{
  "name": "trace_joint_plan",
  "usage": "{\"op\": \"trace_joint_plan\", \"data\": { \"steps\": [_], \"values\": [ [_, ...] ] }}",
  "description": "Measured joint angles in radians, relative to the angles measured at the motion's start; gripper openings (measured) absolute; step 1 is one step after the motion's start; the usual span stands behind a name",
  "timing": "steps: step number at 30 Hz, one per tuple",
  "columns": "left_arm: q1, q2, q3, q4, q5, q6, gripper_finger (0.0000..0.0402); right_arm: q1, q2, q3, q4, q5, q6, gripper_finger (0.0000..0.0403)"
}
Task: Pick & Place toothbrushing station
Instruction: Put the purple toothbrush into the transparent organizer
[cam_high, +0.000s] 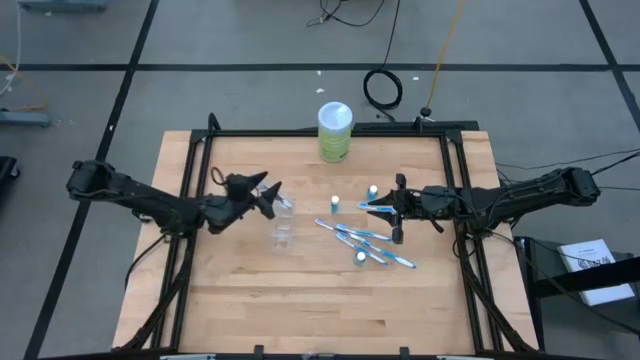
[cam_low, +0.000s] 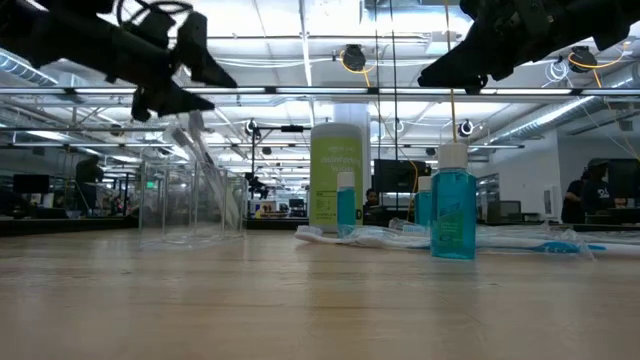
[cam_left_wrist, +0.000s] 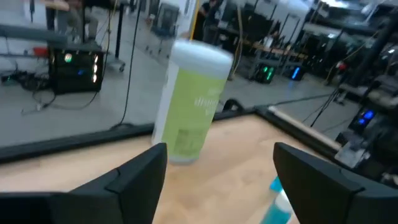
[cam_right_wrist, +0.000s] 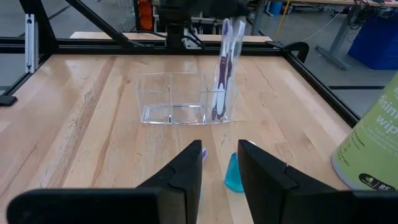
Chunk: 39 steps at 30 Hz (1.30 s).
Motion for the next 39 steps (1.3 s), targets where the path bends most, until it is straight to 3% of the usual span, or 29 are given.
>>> {"op": "trace_joint_plan", "data": {
  "steps": [6, 9, 12, 22, 31, 39],
  "values": [
    [-0.033, -0.125, 0.000, 0.000, 0.000, 0.109, 0.0301, 0.000, 0.064, -0.031, 0.133, -0.090, 0.046, 0.0098],
    [-0.042, -0.159, 0.000, 0.004, 0.000, 0.121, 0.0299, 0.001, 0.170, -0.049, 0.292, -0.106, 0.049, 0.0102],
    [-0.045, -0.165, 0.000, 0.005, 0.000, 0.122, 0.0303, 0.000, 0.310, -0.015, 0.344, -0.106, 0.012, 0.0113],
    [-0.045, -0.154, 0.000, 0.003, 0.000, 0.123, 0.0300, -0.005, 0.729, 0.304, 0.153, -0.104, -0.043, 0.0192],
    [-0.045, -0.153, 0.000, -0.039, 0.009, 0.098, 0.0300, -0.037, 0.943, 0.449, 0.065, -0.100, -0.062, 0.0176],
    [-0.045, -0.153, 0.000, -0.080, 0.010, 0.071, 0.0303, -0.056, 0.985, 0.456, 0.020, -0.045, -0.039, 0.0165]
  ]
}}
